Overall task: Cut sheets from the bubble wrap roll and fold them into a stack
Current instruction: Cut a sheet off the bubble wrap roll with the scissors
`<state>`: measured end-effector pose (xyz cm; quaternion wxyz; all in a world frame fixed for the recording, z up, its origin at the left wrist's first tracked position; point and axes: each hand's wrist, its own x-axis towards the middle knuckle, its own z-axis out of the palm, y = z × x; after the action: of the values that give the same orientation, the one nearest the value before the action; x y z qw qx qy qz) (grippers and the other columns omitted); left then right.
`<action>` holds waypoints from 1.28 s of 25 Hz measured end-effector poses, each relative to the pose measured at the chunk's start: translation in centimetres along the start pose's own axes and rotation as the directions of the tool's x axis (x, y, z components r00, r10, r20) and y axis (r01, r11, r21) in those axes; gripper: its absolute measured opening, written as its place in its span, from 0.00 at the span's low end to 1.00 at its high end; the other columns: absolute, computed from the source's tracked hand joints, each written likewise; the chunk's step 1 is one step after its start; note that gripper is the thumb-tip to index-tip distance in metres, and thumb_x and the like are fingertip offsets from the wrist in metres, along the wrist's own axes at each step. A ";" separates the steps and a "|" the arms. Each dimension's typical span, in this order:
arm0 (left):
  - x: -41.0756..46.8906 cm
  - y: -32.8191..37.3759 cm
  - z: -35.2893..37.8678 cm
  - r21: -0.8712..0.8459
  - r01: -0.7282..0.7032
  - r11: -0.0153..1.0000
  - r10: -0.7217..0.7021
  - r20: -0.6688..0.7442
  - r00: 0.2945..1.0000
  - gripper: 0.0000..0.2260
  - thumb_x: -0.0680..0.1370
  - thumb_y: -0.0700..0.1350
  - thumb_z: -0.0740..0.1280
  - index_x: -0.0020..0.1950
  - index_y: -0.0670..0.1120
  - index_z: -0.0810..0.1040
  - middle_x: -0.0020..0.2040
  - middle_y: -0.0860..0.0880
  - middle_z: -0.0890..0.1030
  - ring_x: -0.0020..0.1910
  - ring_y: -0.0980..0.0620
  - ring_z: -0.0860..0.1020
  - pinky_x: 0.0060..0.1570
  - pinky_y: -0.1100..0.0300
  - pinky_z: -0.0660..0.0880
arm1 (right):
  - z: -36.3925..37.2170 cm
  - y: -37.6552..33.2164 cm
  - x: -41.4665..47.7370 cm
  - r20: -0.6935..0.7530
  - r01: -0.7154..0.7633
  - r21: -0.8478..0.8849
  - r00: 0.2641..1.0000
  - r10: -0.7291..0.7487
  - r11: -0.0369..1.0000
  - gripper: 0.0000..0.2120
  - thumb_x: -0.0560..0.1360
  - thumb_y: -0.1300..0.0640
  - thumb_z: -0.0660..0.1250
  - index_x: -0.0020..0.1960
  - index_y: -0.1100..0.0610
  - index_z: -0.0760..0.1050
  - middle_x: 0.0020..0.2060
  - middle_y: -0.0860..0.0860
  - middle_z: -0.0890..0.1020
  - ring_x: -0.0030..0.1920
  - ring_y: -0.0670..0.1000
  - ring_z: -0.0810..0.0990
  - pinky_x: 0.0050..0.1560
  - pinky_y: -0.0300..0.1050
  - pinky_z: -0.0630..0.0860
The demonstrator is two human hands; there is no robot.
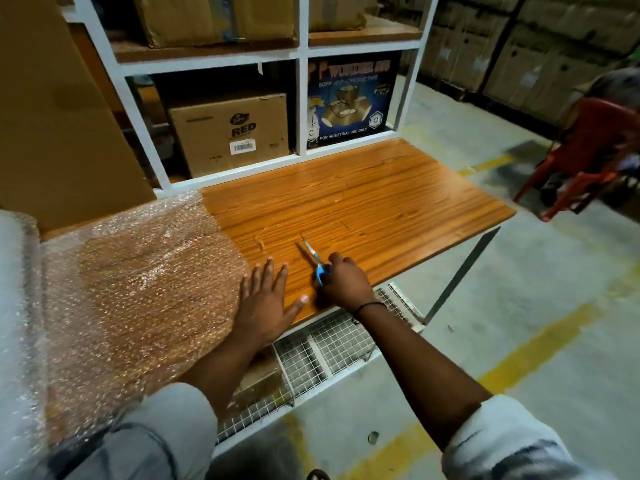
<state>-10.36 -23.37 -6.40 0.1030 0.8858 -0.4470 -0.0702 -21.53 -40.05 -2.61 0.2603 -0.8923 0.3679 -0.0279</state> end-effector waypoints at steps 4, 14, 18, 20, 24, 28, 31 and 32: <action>-5.5 -4.7 -1.5 -0.037 0.146 0.989 -0.149 -0.093 0.984 0.41 0.76 0.75 0.46 0.84 0.53 0.53 0.85 0.45 0.52 0.83 0.39 0.49 0.80 0.40 0.46 | 1.6 -2.4 -5.5 0.263 -0.239 0.872 0.965 0.004 0.427 0.23 0.79 0.71 0.67 0.72 0.61 0.69 0.59 0.61 0.82 0.44 0.56 0.85 0.39 0.42 0.81; -20.3 -16.0 -2.6 -0.076 0.095 0.993 -0.116 -0.352 0.929 0.20 0.73 0.64 0.70 0.55 0.51 0.78 0.56 0.52 0.77 0.59 0.47 0.74 0.59 0.49 0.75 | 9.4 -8.1 -19.0 0.587 -0.572 0.808 0.758 -0.286 0.144 0.21 0.73 0.62 0.72 0.65 0.66 0.77 0.41 0.62 0.79 0.37 0.55 0.79 0.28 0.41 0.78; -21.5 -17.5 -2.6 -0.078 0.055 0.995 -0.080 -0.360 0.930 0.16 0.74 0.61 0.70 0.56 0.53 0.80 0.57 0.54 0.78 0.60 0.50 0.75 0.57 0.51 0.76 | 10.8 -9.7 -20.6 0.605 -0.558 0.796 0.730 -0.317 0.234 0.21 0.76 0.61 0.70 0.66 0.69 0.76 0.40 0.63 0.79 0.35 0.55 0.78 0.27 0.43 0.76; -21.6 -17.9 -2.5 -0.080 0.022 0.997 -0.051 -0.378 0.925 0.15 0.75 0.59 0.70 0.56 0.53 0.82 0.56 0.54 0.79 0.60 0.50 0.75 0.57 0.51 0.75 | 11.4 -10.3 -21.1 0.599 -0.522 0.798 0.738 -0.309 0.301 0.22 0.75 0.59 0.70 0.66 0.68 0.76 0.41 0.64 0.80 0.36 0.56 0.80 0.27 0.43 0.75; -20.9 -17.9 -2.1 -0.077 0.007 0.997 -0.035 -0.366 0.930 0.16 0.76 0.59 0.71 0.60 0.55 0.82 0.56 0.56 0.80 0.60 0.50 0.75 0.59 0.53 0.71 | 12.2 -11.0 -21.9 0.584 -0.478 0.800 0.760 -0.287 0.361 0.26 0.73 0.51 0.78 0.63 0.67 0.80 0.41 0.65 0.81 0.35 0.57 0.80 0.27 0.43 0.73; -20.0 -17.7 -2.1 -0.010 0.008 1.000 -0.011 -0.406 0.914 0.14 0.77 0.60 0.67 0.58 0.56 0.84 0.53 0.56 0.82 0.57 0.50 0.77 0.60 0.53 0.66 | 12.8 -11.4 -22.2 0.608 -0.493 0.778 0.746 -0.270 0.389 0.31 0.75 0.40 0.71 0.64 0.66 0.79 0.41 0.66 0.80 0.34 0.58 0.78 0.28 0.44 0.69; -20.0 -17.7 -1.8 -0.010 -0.016 1.000 0.009 -0.454 0.891 0.10 0.78 0.57 0.68 0.53 0.56 0.86 0.50 0.58 0.83 0.55 0.52 0.78 0.60 0.54 0.64 | 12.9 -11.5 -22.2 0.584 -0.454 0.785 0.770 -0.258 0.421 0.29 0.76 0.38 0.69 0.62 0.64 0.81 0.40 0.66 0.80 0.33 0.58 0.77 0.29 0.45 0.67; -20.1 -17.8 -1.6 -0.017 -0.019 1.000 0.009 -0.469 0.883 0.09 0.78 0.56 0.69 0.52 0.56 0.86 0.50 0.58 0.84 0.54 0.52 0.78 0.60 0.54 0.64 | 12.9 -11.5 -22.2 0.575 -0.439 0.786 0.777 -0.256 0.435 0.29 0.77 0.38 0.69 0.61 0.63 0.82 0.40 0.66 0.80 0.34 0.58 0.77 0.29 0.45 0.67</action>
<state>-8.03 3.34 -8.52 0.2177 0.8722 -0.4143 0.1420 -27.20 -12.55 -5.05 0.7973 -0.5465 0.2390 0.0926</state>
